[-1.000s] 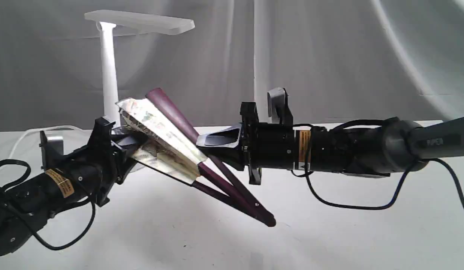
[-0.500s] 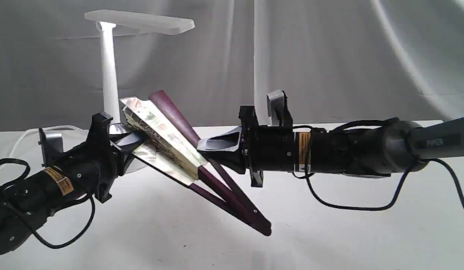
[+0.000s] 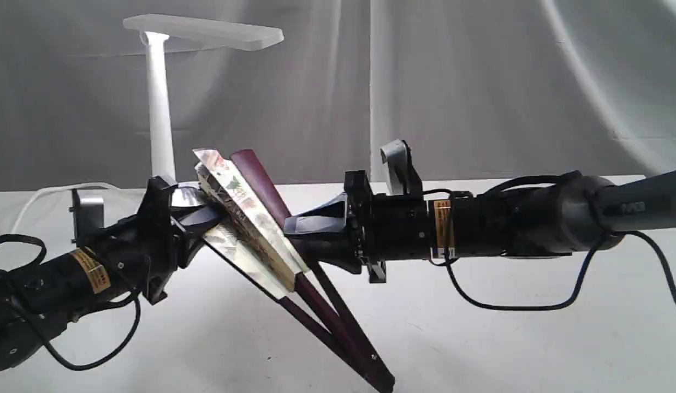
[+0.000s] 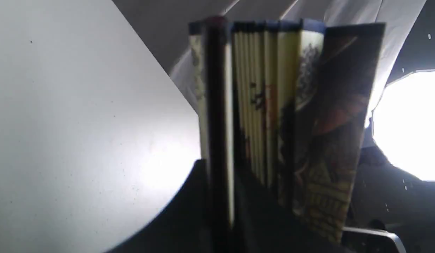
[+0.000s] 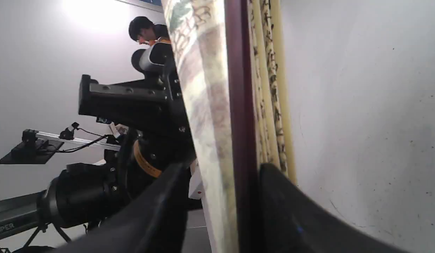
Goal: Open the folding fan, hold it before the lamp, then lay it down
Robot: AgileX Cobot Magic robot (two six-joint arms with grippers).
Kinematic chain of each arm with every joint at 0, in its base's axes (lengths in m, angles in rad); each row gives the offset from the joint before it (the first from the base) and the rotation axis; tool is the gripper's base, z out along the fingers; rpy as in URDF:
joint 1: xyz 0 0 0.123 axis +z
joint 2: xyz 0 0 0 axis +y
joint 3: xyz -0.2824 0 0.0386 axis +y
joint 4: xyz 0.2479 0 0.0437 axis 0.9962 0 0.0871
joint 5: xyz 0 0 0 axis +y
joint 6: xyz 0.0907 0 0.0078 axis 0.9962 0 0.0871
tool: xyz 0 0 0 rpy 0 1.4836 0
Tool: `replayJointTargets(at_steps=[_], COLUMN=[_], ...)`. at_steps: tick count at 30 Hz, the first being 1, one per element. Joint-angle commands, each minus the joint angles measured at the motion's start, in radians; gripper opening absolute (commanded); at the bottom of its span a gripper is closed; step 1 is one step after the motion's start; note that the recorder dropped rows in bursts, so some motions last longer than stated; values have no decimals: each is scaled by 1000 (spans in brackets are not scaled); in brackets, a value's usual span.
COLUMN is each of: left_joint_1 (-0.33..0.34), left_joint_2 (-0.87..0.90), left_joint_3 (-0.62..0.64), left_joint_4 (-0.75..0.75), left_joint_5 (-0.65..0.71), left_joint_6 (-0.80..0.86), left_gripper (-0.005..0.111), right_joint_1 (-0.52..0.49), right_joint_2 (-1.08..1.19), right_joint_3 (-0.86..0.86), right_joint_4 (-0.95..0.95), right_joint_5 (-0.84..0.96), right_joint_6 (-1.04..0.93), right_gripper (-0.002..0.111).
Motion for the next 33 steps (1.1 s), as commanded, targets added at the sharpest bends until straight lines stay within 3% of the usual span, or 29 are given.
replayJointTargets(at_steps=[1,10,23,33], left_joint_1=[-4,-4,-4,45], left_joint_2=[0,0,0,0], left_joint_3=[-1,-1,-1,-1], left_joint_4=[102,257,383,438], left_joint_5=[33,24,-77,-203], left_joint_6=[11,-64,-296,-290], left_gripper=[0,0,0,0], right_joint_1=[-2,-7,-59,-110], right_joint_2=[-17,-17,-17,-17], right_joint_3=[1,1,1,1], right_joint_4=[59,59,-70,-103], right_joint_5=[-11,107,79,97], right_joint_6=[-9,-9,-9,-9], right_gripper=[41,47,47,47])
